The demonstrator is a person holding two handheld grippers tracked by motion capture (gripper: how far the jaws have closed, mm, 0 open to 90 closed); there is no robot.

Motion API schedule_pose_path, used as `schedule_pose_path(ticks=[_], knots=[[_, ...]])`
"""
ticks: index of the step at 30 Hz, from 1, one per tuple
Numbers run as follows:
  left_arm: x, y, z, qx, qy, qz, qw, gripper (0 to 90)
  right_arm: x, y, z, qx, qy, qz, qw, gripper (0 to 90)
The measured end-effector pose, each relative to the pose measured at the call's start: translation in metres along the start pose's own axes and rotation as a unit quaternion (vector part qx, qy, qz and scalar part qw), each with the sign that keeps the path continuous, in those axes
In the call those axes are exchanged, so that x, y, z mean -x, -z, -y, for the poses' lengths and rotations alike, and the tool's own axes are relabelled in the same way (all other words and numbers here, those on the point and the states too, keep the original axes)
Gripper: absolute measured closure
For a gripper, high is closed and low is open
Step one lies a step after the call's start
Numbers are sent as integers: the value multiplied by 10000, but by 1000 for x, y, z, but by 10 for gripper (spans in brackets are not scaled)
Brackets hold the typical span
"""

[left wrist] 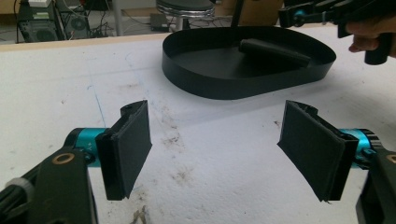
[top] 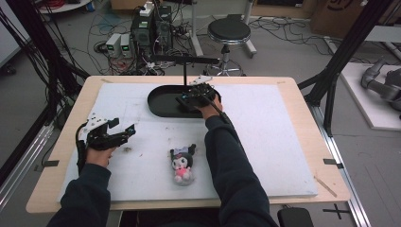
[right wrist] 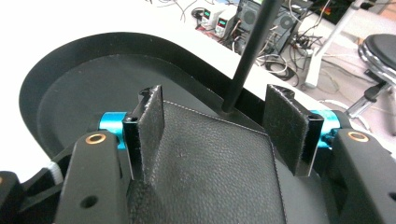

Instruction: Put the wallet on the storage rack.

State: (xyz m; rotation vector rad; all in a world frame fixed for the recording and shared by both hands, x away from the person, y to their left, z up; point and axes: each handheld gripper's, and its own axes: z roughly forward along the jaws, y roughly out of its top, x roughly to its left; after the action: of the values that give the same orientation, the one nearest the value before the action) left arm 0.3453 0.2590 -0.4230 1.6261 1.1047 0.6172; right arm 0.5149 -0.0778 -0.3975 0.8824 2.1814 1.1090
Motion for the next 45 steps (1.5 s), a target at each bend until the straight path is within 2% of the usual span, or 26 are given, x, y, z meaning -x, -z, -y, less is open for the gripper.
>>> schedule_pose_path(ticks=[1,2,5,6,7,12,14,15,17,19,24,26,27,28,29,31,32,33,34,35,36,39,41,43,44,45], knots=[[0,0,0,0,0,0,10000,246,0,0,0,0,0,0,10000,425],[0,0,0,-9,-7,15,10000,246,4,7,-2,-133,37,-139,9998,517],[2,0,0,-3,-43,23,10000,246,6,11,0,-347,35,-274,9990,478],[2,0,0,-11,-51,23,10000,246,8,13,2,-419,-12,-518,9978,457],[2,0,0,-14,-48,16,10000,246,7,16,8,-591,133,-723,9955,456],[3,0,0,-22,-45,16,10000,246,9,15,19,-908,288,-937,9910,460],[3,0,0,-32,-60,13,10000,246,9,10,21,-929,238,-839,9918,476],[3,-1,0,-37,-58,12,10000,246,7,7,21,-985,373,-505,9932,477],[2,-1,0,-27,-49,19,10000,246,6,5,22,-978,317,-384,9940,462],[2,0,0,-10,-27,19,10000,246,11,6,22,-757,-65,-595,9953,434],[2,0,0,-33,-18,65,10000,246,20,22,19,-653,-156,-680,9954,405],[2,0,0,-26,40,143,9999,270,34,48,19,-443,-324,-675,9962,381],[3,0,-1,-23,31,140,9999,270,34,48,19,-443,-324,-675,9962,381],[4,1,-1,-33,36,100,9999,280,37,59,21,-287,-340,-669,9968,381],[5,1,-1,-21,78,65,9999,280,45,81,28,-271,-357,-631,9970,324],[4,2,-1,-27,94,41,9999,280,51,101,36,-315,-366,-615,9969,298],[4,2,-1,-46,113,14,9999,280,51,101,36,-315,-366,-615,9969,298],[4,2,-1,-62,135,1,9999,280,53,113,42,-213,-295,-556,9978,297],[4,2,-1,-76,149,-12,9999,280,58,131,51,-334,-346,-541,9974,263],[5,2,-1,-69,168,-42,9998,280,58,131,51,-334,-346,-541,9974,263],[5,3,-1,-45,195,-61,9998,280,58,143,59,-260,-362,-534,9976,262],[6,3,-2,-22,209,-52,9998,280,61,180,91,-75,-204,-380,9990,242],[8,3,-2,-32,180,-42,9998,280,61,185,97,-69,-185,-341,9992,227],[10,3,-3,-9,126,-46,9999,280,61,200,120,-71,-138,-107,9998,226],[12,4,-3,-6,98,-56,9999,280,61,200,120,-71,-138,-107,9998,226],[13,4,-4,14,67,-74,9999,280,62,204,133,-54,-192,-32,9998,226]])
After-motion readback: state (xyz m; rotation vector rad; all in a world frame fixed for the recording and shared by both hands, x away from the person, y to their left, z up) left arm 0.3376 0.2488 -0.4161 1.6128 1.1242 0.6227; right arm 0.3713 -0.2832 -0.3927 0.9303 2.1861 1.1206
